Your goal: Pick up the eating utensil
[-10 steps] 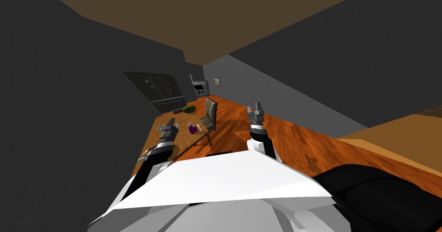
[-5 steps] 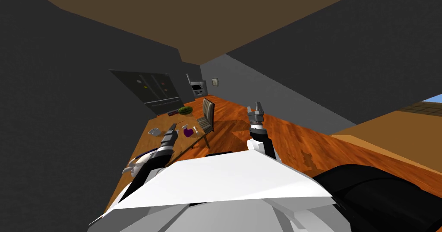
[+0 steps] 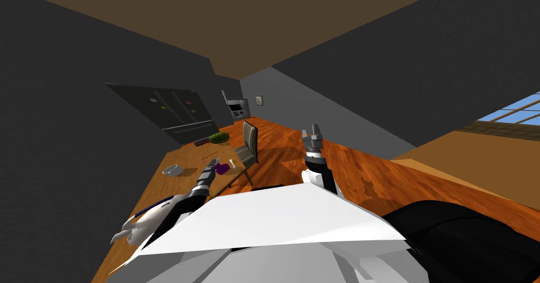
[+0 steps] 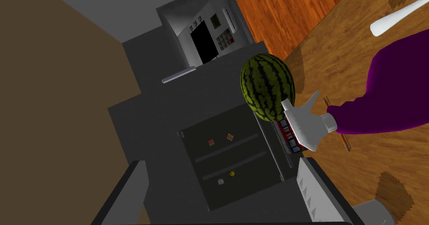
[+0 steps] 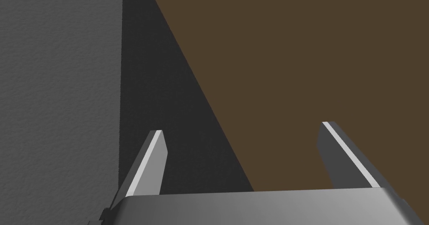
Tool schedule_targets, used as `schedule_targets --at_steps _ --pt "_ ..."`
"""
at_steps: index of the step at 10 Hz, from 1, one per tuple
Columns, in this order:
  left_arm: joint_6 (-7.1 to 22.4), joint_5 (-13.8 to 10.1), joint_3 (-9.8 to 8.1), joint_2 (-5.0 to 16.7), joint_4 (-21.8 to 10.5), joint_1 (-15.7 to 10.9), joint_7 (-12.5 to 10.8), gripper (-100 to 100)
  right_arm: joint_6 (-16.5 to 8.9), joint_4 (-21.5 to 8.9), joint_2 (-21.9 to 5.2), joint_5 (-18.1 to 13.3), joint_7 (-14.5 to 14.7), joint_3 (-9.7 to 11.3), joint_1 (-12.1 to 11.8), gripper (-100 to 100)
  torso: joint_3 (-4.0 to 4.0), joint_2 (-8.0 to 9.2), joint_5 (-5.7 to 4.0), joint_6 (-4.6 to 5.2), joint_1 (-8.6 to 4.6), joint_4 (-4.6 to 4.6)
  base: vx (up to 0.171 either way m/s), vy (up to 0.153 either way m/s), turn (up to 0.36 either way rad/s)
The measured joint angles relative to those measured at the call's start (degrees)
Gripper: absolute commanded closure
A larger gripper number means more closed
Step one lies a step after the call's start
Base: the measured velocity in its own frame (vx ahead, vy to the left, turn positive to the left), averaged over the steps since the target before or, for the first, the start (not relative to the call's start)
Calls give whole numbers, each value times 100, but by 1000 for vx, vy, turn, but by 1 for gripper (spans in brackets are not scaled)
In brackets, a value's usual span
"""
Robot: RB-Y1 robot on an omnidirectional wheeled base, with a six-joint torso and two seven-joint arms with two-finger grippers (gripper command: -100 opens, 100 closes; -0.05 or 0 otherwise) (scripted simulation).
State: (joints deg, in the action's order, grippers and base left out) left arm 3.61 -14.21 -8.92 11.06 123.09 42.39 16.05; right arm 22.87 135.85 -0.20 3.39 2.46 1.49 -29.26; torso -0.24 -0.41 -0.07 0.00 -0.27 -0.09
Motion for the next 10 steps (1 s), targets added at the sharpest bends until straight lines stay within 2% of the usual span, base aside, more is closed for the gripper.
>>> schedule_targets --at_steps 3,7,8,9,10 --pt "370 -101 7 -24 -104 184 186 -100 0 0 0 0 0 -1 0 0 10 19 3 -2 17 4 77 -27 -99" --pt "821 -258 -2 19 -482 271 440 -100 0 0 -1 0 0 -1 0 0 7 13 4 -1 22 3 92 -9 -101" --pt "1023 -293 -4 -8 -396 413 519 -100 0 0 -1 0 0 -1 0 0 3 5 4 0 21 1 89 -3 -46" --pt "1124 -360 -29 69 -500 402 555 -100 0 0 -1 0 0 -1 0 0 5 11 5 -2 24 2 97 0 -100" --pt "1216 -479 -49 177 -597 504 600 -100 0 0 -1 0 0 -1 0 0 6 11 5 -1 26 2 139 -2 -197"
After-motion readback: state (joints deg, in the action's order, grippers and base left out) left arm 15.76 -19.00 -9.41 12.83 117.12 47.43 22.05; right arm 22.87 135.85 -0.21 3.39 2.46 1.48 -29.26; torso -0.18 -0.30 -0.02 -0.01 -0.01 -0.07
